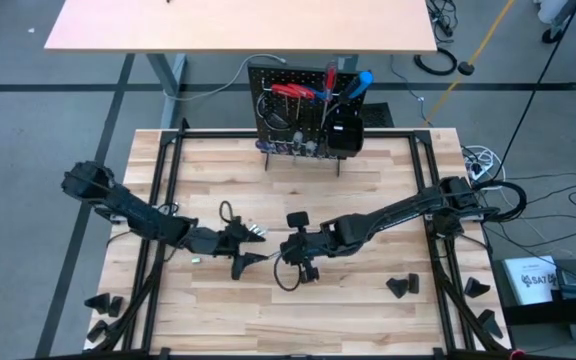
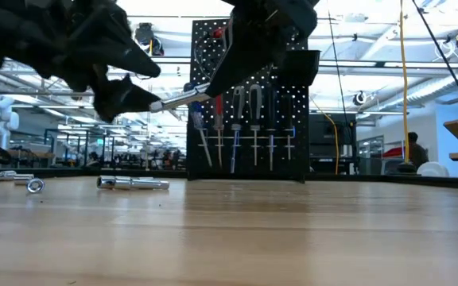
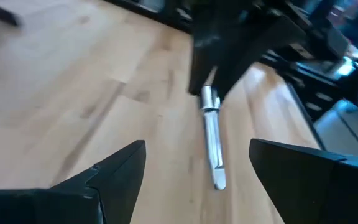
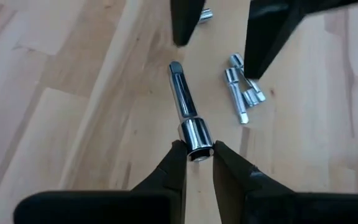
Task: Hang tools onto peg board
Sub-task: Put the silver extension bar into the black bin on the peg board
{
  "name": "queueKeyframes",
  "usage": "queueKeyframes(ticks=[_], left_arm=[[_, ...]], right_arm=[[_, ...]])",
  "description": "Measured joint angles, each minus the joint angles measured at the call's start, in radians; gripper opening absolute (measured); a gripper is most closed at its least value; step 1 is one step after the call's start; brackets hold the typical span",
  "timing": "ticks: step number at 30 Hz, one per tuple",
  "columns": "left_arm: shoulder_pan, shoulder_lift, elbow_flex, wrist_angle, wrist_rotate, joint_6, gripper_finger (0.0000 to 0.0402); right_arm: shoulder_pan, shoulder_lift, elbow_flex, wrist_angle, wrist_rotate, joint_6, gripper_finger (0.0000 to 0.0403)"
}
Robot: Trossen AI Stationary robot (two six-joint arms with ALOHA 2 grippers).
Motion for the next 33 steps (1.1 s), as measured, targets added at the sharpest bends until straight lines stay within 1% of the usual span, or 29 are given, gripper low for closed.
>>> queueKeyframes(ticks=[3, 5, 12, 15, 17, 19, 22, 26, 28, 29, 31, 33], left_arm=[[0.028, 0.06, 0.025, 0.062, 0.104, 0.027, 0.0294], [0.038, 0.097, 0.046, 0.087, 0.15, 0.043, 0.0294], [0.077, 0.218, 0.127, 0.078, 0.224, 0.047, 0.0294], [0.086, 0.242, 0.144, 0.07, 0.241, 0.041, 0.0293], [0.089, 0.245, 0.144, 0.063, 0.245, 0.041, 0.0284], [0.09, 0.244, 0.144, 0.064, 0.244, 0.042, 0.0263], [0.095, 0.242, 0.144, 0.067, 0.245, 0.042, 0.021], [0.108, 0.242, 0.144, 0.066, 0.251, 0.047, 0.0113], [0.117, 0.242, 0.144, 0.062, 0.28, 0.051, 0.0059], [0.12, 0.242, 0.144, 0.061, 0.29, 0.059, 0.004], [0.121, 0.242, 0.144, 0.062, 0.293, 0.064, 0.0039], [0.12, 0.242, 0.144, 0.064, 0.298, 0.069, 0.0039]], right_arm=[[0.007, 0.002, 0.0, 0.0, 0.001, 0.0, 0.004], [0.007, 0.002, 0.0, 0.003, 0.003, 0.0, 0.004], [0.007, 0.002, 0.001, 0.014, 0.004, -0.002, 0.004], [0.007, 0.002, 0.001, 0.003, 0.004, 0.001, 0.004], [0.007, 0.002, 0.001, -0.006, 0.004, 0.005, 0.004], [0.007, 0.002, 0.002, -0.018, 0.004, 0.006, 0.004], [0.007, 0.002, 0.002, -0.025, 0.004, 0.007, 0.004], [0.007, 0.002, 0.002, -0.021, 0.004, 0.007, 0.004], [0.007, 0.002, 0.002, -0.02, 0.005, 0.008, 0.004], [0.007, 0.002, 0.003, -0.02, 0.005, 0.009, 0.004], [0.007, 0.002, 0.003, -0.02, 0.004, 0.009, 0.0044], [0.008, 0.002, 0.003, -0.02, 0.0, 0.009, 0.0071]])
